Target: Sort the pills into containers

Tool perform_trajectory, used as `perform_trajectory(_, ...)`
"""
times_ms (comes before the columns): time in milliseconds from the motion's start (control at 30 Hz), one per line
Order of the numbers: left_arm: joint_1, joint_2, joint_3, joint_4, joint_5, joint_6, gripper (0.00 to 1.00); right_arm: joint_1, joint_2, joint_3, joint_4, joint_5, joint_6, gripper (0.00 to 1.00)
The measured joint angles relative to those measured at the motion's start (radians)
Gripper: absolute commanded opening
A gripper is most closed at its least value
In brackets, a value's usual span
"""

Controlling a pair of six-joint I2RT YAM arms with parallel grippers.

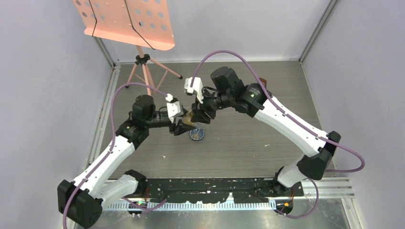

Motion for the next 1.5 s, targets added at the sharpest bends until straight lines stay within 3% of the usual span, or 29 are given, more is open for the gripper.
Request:
perform_trajectory(233, 0.007, 0.000, -0.039, 0.081, -0.130, -0.011, 0.03, 0.026, 0.074, 0.075, -0.002, 0.179, 0.241, 0.22)
perform_trajectory(400, 0.017, 0.000, -0.072, 0.150, -0.225, -0.026, 0.02, 0.043, 0.166, 0.191, -0.063, 0.347, 0.529, 0.21)
perform_trajectory(467, 0.018, 0.000, -0.085, 0.176, -0.255, -0.027, 0.02, 0.046, 0.187, 0.218, -0.081, 0.396, 0.631, 0.34)
perform_trajectory(567, 0.018, -0.002, -0.106, 0.212, -0.288, -0.026, 0.02, 0.047, 0.200, 0.228, -0.087, 0.444, 0.762, 0.74)
perform_trajectory(633, 0.014, -0.006, -0.114, 0.230, -0.295, -0.025, 0.02, 0.047, 0.200, 0.228, -0.080, 0.454, 0.827, 0.87)
perform_trajectory(700, 0.007, -0.011, -0.114, 0.248, -0.294, -0.024, 0.01, 0.044, 0.198, 0.222, -0.051, 0.456, 0.863, 0.93)
perform_trajectory(967, 0.004, -0.020, -0.114, 0.265, -0.277, -0.023, 0.02, -0.092, 0.072, 0.063, 0.077, 0.298, 0.814, 0.93)
perform_trajectory(1133, 0.004, -0.021, -0.113, 0.223, -0.222, -0.017, 0.03, -0.186, -0.041, -0.053, 0.159, 0.135, 0.690, 0.80)
perform_trajectory(1233, 0.004, -0.021, -0.093, 0.164, -0.165, 0.000, 0.03, -0.177, -0.100, -0.112, 0.211, -0.008, 0.582, 0.79)
perform_trajectory(1333, 0.004, -0.021, -0.055, 0.098, -0.102, 0.022, 0.03, -0.153, -0.134, -0.136, 0.242, -0.125, 0.455, 0.86)
perform_trajectory(1500, 0.004, -0.021, -0.005, 0.012, -0.010, 0.057, 0.04, -0.080, -0.149, -0.136, 0.219, -0.154, 0.208, 0.91)
